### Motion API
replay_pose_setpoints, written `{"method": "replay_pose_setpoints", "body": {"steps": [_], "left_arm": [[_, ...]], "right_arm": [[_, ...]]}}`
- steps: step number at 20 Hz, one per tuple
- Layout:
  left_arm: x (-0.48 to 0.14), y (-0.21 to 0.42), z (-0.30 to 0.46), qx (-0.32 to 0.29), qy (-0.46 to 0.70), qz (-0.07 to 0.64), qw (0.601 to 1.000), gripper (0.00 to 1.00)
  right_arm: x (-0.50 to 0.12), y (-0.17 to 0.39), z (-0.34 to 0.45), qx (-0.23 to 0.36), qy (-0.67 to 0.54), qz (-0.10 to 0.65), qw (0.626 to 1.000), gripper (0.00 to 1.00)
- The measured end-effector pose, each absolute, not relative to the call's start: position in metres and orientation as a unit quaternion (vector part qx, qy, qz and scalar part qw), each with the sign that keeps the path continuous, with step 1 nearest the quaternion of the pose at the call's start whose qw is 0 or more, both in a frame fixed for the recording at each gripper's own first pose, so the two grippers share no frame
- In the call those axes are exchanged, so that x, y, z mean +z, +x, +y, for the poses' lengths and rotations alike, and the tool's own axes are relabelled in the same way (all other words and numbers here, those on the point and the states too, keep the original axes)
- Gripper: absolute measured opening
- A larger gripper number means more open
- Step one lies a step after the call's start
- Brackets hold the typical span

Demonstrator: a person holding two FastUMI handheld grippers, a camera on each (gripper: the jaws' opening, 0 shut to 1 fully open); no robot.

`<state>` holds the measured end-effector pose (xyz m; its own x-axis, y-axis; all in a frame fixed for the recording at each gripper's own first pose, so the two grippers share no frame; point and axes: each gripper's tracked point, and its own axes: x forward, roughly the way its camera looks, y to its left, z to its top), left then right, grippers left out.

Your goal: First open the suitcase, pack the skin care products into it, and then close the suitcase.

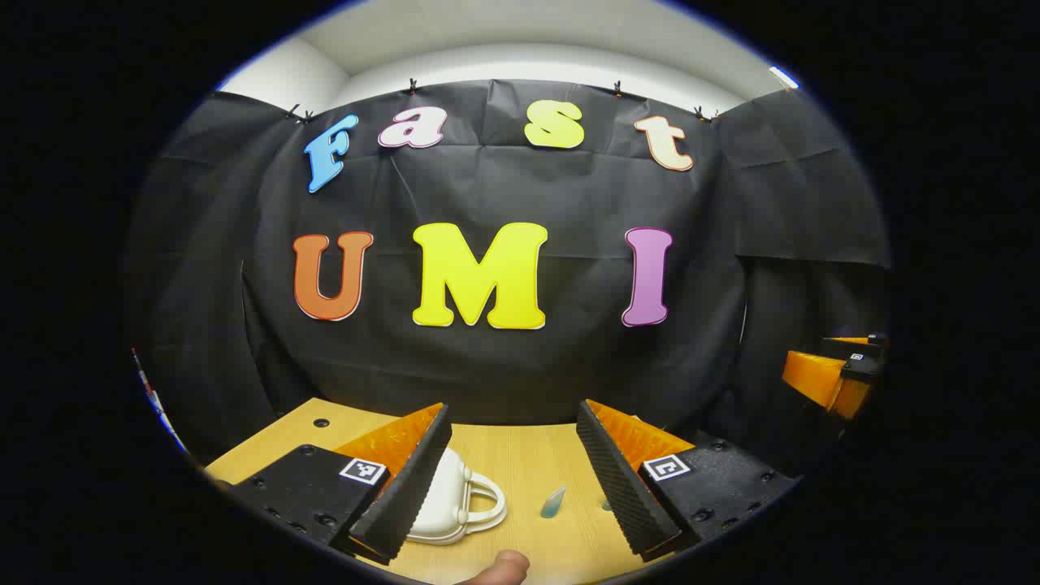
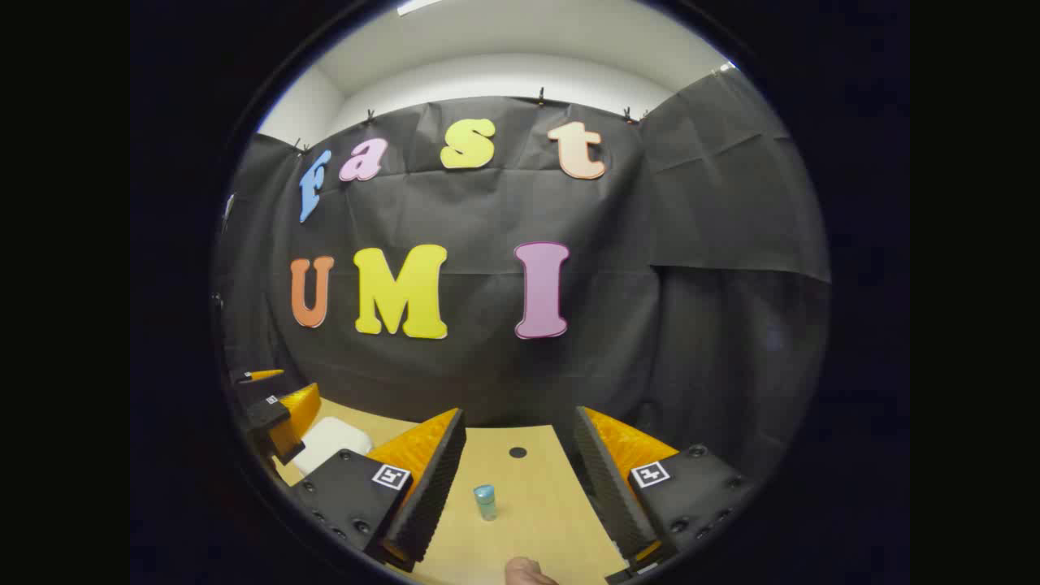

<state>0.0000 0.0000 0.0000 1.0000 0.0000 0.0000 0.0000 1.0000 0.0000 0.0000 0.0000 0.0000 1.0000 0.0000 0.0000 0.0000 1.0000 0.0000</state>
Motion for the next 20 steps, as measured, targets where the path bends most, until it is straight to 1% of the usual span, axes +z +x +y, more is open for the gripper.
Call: {"method": "replay_pose_setpoints", "body": {"steps": [13, 20], "left_arm": [[-0.013, -0.008, -0.01, -0.009, 0.002, 0.019, 1.0, 0.99], [-0.02, -0.002, -0.004, -0.006, 0.004, 0.009, 1.0, 0.99]], "right_arm": [[-0.011, 0.004, 0.018, 0.019, -0.002, 0.005, 1.0, 0.8], [-0.015, 0.002, 0.031, 0.04, -0.023, 0.006, 0.999, 0.8]]}}
